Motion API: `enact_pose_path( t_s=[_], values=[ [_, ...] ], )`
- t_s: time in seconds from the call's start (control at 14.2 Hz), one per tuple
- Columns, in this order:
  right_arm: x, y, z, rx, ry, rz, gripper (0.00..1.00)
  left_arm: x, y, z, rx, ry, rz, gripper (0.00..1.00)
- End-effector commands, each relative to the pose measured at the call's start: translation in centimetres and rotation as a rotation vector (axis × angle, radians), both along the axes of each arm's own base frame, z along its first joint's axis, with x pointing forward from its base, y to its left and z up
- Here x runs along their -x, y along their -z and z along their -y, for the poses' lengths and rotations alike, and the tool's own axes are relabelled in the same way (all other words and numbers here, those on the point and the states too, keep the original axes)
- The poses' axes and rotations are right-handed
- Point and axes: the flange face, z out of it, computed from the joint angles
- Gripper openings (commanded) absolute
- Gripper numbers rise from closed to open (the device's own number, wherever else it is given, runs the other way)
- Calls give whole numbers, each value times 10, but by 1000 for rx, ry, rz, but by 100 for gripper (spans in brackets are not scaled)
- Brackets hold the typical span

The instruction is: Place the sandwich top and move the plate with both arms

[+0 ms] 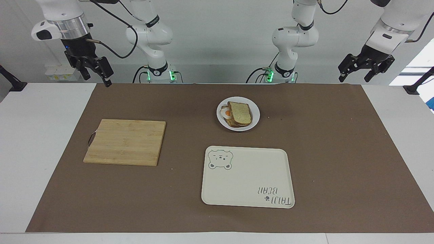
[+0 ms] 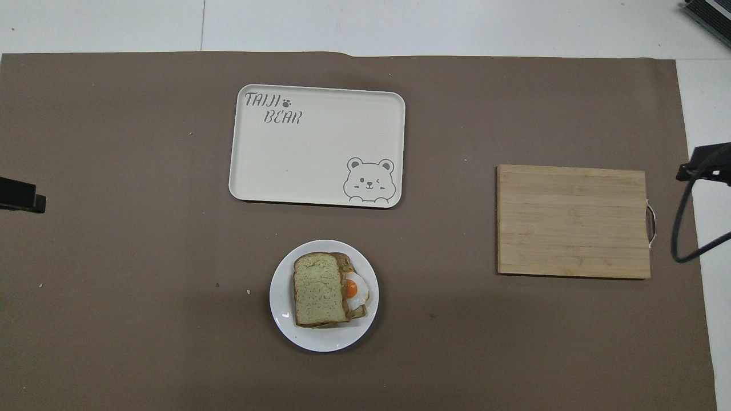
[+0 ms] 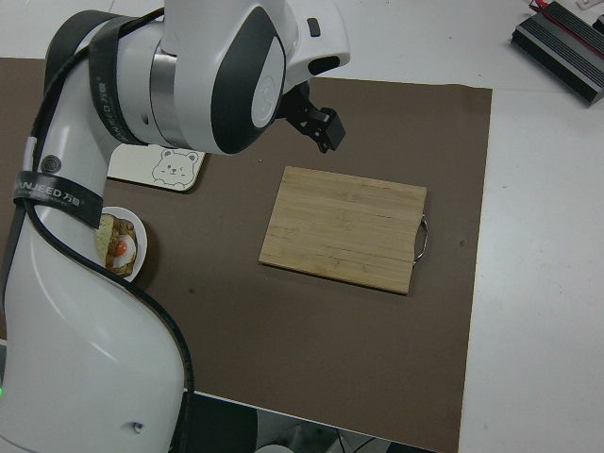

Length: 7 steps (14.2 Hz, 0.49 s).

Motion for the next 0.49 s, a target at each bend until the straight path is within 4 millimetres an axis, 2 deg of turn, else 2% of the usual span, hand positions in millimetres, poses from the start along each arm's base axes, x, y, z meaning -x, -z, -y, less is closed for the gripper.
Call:
enact_pose_path(
  t_s=[0.0, 0.14, 0.28, 0.42],
  values=[
    [12, 0, 14, 22, -67, -23, 100, 5, -8, 5, -9, 2, 2, 100],
    [13, 10, 15, 27, -154, -62, 100, 5, -7, 4, -9, 1, -1, 100],
    [14, 15, 10, 29, -240, -85, 100, 3, -10, -8, -16, -16, 11, 100],
    [12, 21, 3, 29, -270, -83, 100, 3, -15, -7, -11, -11, 12, 100]
  ],
)
